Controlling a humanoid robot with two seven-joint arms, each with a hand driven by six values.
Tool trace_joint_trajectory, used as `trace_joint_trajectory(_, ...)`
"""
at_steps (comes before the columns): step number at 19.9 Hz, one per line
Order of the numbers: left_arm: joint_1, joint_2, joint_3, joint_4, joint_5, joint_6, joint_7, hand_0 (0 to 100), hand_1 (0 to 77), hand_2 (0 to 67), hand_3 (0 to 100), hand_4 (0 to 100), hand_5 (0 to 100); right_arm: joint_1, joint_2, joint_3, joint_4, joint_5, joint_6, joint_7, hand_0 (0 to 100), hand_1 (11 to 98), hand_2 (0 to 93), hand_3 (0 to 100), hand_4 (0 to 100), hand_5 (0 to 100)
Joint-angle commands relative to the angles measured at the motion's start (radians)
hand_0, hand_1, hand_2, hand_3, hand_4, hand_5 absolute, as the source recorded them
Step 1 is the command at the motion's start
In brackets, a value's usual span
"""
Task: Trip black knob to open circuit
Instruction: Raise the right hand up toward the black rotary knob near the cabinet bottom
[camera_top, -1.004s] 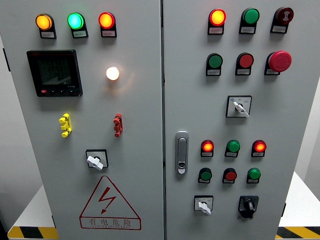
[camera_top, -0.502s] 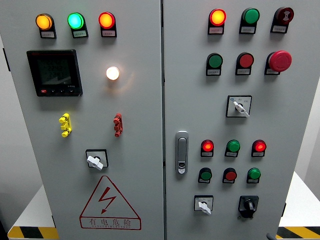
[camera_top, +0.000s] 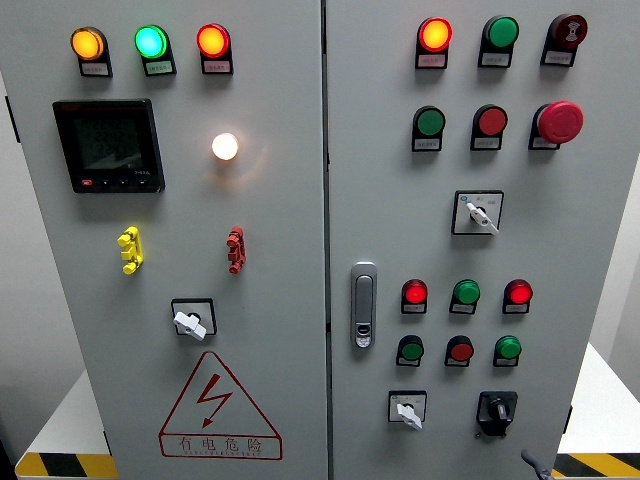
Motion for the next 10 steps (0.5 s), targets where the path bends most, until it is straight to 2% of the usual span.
trace_joint_trajectory(1,0.001,0.000,0.000,0.000,0.000,0.000,0.000,0,3.8,12.6,21,7,2,0.018,0.0045,-0.002,-0.015,0.001,0.001,-0.001,73,55.6,6.6,90,92,100)
trace_joint_trajectory(4,0.000,0.000,0.000,-0.001,0.000,0.000,0.000,0,3.8,12.7,21,7,2,0.046,0.0045,-0.002,-0.044,0.003,-0.001,-0.001,74,55.8,6.5,91,96,100)
trace_joint_trajectory(8,0.000,0.000,0.000,0.000,0.000,0.000,0.000,0,3.9,12.7,21,7,2,0.087,0.0030,0.004,-0.081,0.009,-0.001,-0.001,75,56.0,6.5,91,96,100)
trace_joint_trajectory(10,0.001,0.000,-0.001,0.000,0.000,0.000,0.000,0,3.7,12.7,21,7,2,0.097,0.0045,0.004,-0.087,0.012,-0.001,-0.001,75,56.0,6.5,91,96,100)
